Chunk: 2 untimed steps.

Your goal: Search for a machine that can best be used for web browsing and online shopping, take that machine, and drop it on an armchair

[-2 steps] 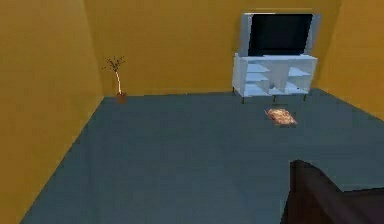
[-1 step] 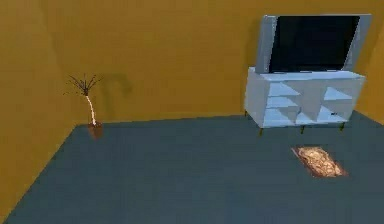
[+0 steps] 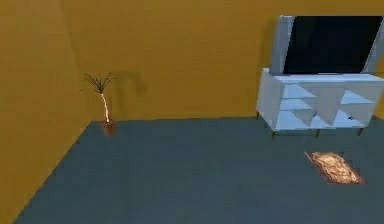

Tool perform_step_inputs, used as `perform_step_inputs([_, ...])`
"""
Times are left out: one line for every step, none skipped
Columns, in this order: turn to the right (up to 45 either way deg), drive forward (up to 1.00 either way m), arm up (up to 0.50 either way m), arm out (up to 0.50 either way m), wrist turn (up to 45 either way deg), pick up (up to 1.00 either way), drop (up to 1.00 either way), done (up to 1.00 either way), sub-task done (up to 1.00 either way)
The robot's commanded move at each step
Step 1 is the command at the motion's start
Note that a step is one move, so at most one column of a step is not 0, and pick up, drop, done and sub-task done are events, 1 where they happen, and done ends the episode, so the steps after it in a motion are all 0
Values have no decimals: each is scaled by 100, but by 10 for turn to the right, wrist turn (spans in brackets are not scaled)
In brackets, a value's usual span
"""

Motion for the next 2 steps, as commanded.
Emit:
perform_step_inputs([0, 5, 0, 0, 0, 0, 0, 0, 0])
perform_step_inputs([390, 0, 0, 0, 0, 0, 0, 0, 0])
